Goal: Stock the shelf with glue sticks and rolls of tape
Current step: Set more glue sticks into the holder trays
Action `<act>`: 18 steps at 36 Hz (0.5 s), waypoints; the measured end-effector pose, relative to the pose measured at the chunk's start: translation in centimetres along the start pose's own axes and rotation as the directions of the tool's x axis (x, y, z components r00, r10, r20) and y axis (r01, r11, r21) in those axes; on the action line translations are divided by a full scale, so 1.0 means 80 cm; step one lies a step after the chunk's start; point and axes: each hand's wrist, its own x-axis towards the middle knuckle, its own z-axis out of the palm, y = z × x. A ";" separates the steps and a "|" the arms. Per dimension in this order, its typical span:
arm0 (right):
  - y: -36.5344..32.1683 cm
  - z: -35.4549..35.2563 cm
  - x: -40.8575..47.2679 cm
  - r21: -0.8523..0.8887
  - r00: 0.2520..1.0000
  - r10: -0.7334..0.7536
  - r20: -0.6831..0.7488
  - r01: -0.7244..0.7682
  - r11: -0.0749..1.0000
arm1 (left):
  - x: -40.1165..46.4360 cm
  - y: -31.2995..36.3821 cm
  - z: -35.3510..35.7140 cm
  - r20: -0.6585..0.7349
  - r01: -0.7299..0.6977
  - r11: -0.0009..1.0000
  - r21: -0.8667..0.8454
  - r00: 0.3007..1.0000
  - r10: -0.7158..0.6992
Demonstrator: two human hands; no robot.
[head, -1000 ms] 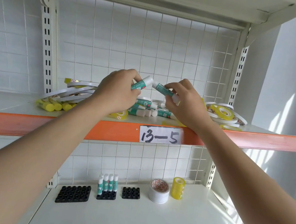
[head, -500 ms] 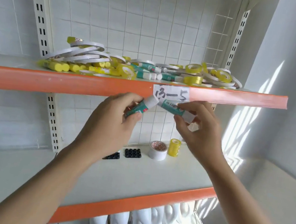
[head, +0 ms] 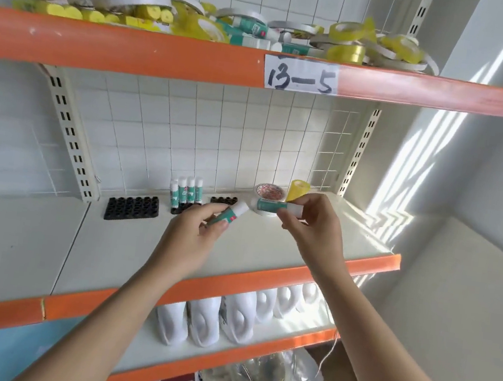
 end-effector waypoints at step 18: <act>0.164 0.016 0.046 0.048 0.949 0.277 0.153 -0.287 0.957 | 0.048 -0.080 0.105 -0.165 0.349 0.937 -0.010 0.924 -0.346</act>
